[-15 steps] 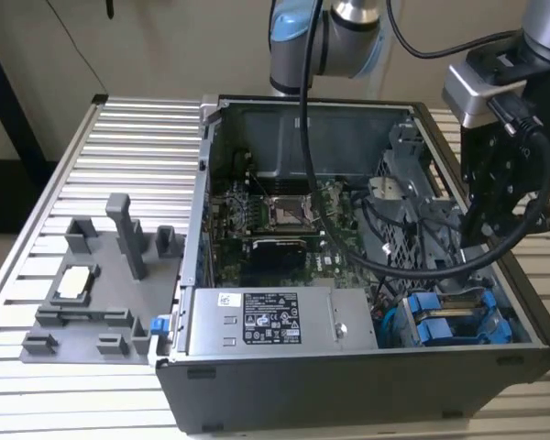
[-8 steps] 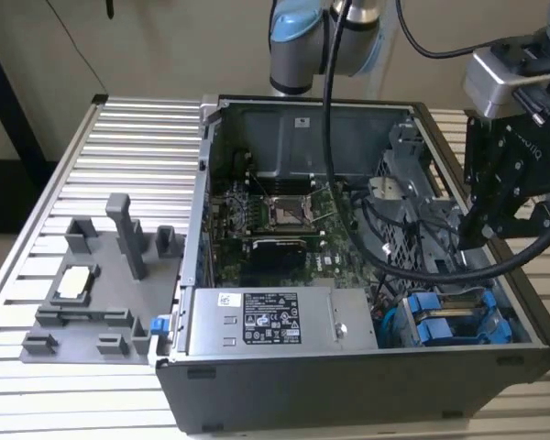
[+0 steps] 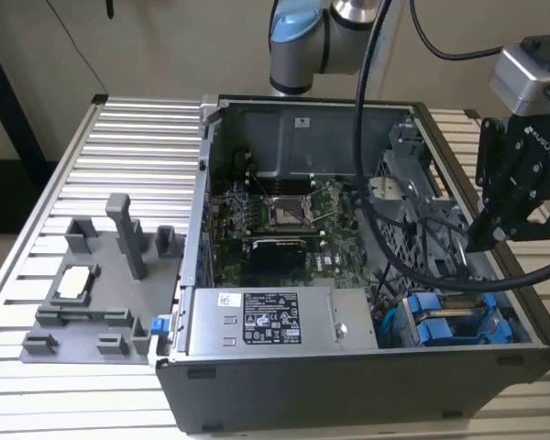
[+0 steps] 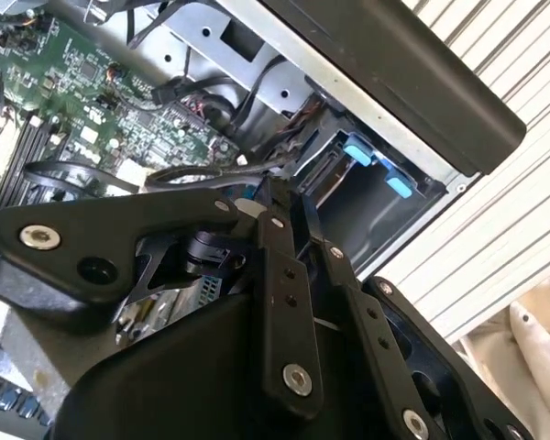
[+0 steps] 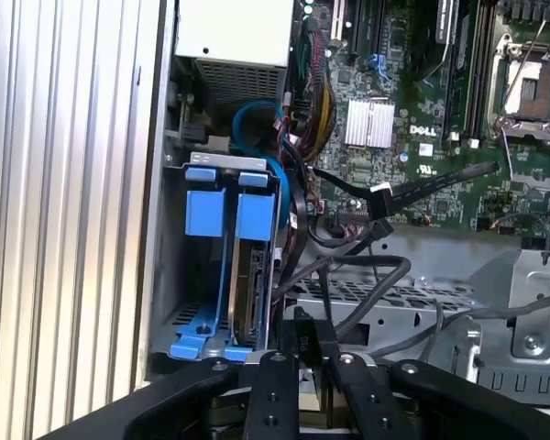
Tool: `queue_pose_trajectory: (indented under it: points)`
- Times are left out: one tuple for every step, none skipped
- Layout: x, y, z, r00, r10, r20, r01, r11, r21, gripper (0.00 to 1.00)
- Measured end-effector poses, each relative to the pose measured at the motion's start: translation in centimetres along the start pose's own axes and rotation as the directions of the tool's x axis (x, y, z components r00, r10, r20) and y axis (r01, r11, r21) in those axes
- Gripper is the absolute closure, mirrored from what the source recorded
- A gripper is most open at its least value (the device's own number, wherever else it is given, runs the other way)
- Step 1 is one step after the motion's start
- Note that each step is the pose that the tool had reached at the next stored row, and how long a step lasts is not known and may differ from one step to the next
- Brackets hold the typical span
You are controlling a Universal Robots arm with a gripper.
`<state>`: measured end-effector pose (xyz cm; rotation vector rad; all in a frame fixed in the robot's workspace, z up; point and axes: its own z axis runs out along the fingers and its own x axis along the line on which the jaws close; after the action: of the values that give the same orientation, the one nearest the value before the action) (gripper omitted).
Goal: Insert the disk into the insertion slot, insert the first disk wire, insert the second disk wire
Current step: 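Insert the first disk wire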
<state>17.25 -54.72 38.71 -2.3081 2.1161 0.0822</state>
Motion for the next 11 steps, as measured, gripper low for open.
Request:
queue_pose_trajectory:
  points:
    - [0.01, -0.07, 0.00, 1.0000, 0.000, 0.0001, 0.000, 1.0000, -0.0016, 0.81]
    - [0.01, -0.07, 0.00, 1.0000, 0.000, 0.0002, 0.000, 1.0000, -0.0020, 0.81]
    - [0.01, -0.07, 0.00, 1.0000, 0.003, 0.0003, -0.003, 1.0000, -0.0020, 0.81]
    - [0.01, -0.07, 0.03, 0.9998, 0.019, 0.0007, -0.019, 0.9998, -0.0013, 0.81]
    - [0.01, -0.08, 0.08, 0.9994, 0.036, 0.0012, -0.036, 0.9994, -0.0006, 0.81]
    - [0.02, -0.08, 0.13, 0.9987, 0.051, 0.0017, -0.051, 0.9987, 0.0001, 0.81]
    - [0.02, -0.08, 0.20, 0.9980, 0.063, 0.0021, -0.063, 0.9980, 0.0006, 0.81]
    - [0.03, -0.08, 0.32, 0.9977, 0.068, 0.0025, -0.068, 0.9977, 0.0014, 0.81]
    - [0.13, -0.07, 0.44, 0.9977, 0.068, 0.0028, -0.068, 0.9977, 0.0033, 0.81]
    - [0.30, -0.06, 0.55, 0.9977, 0.068, 0.0034, -0.068, 0.9976, 0.0056, 0.81]
    - [0.53, -0.05, 0.66, 0.9977, 0.068, 0.0046, -0.068, 0.9976, 0.0077, 0.81]
